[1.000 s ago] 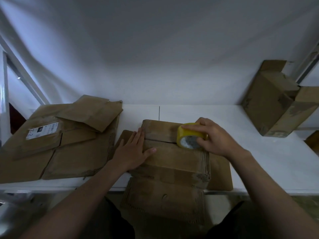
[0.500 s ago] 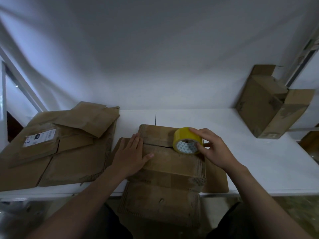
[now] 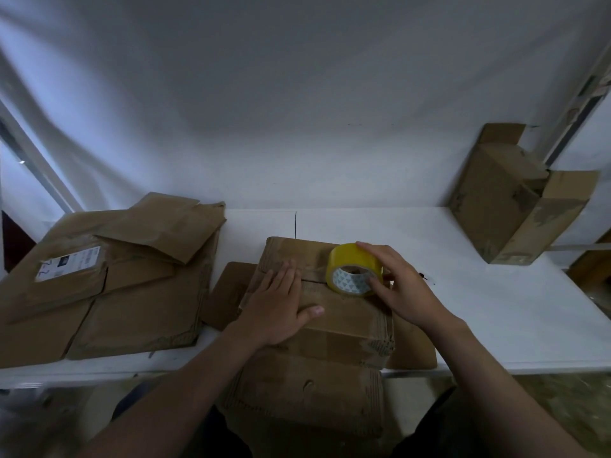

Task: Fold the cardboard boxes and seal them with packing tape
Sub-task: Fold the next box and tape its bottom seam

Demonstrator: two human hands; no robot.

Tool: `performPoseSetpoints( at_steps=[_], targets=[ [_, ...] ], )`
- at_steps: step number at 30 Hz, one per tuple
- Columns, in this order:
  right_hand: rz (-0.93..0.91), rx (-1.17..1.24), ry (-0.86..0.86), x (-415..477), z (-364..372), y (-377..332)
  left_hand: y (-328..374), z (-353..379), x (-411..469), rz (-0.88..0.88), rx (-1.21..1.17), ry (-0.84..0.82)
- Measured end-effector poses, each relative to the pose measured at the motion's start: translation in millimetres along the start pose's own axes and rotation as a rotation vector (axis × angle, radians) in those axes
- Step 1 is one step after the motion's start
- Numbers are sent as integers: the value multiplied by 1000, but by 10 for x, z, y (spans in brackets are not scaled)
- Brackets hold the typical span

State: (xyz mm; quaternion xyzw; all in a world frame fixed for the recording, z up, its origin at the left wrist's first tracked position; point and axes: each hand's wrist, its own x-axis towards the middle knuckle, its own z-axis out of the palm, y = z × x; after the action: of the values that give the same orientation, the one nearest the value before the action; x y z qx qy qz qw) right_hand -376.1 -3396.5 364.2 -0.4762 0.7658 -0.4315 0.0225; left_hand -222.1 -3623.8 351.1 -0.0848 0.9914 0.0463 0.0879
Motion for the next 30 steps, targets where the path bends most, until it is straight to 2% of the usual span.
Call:
performPoseSetpoints(
  at_steps=[3,8,12,19,27,30],
  targets=[
    [53,63,-11,25,17,-33,-3,19,17,-10,-8,5],
    [-100,-112,-100,244,-162,-95,-34,34,28,-30,-46,-1],
    [-83,-121,-200,296,-283,-137,-42,41,21,-22,-35,-1],
    [15,-218,-210,202,-527,-64,-66,50,19,-24,-38,-3],
    [23,-63,20,-144,-434,119,15,3,40,-52,-71,-40],
    [29,8,48,-234,-343,178,175,-50,91,-114,-74,-91]
  ],
)
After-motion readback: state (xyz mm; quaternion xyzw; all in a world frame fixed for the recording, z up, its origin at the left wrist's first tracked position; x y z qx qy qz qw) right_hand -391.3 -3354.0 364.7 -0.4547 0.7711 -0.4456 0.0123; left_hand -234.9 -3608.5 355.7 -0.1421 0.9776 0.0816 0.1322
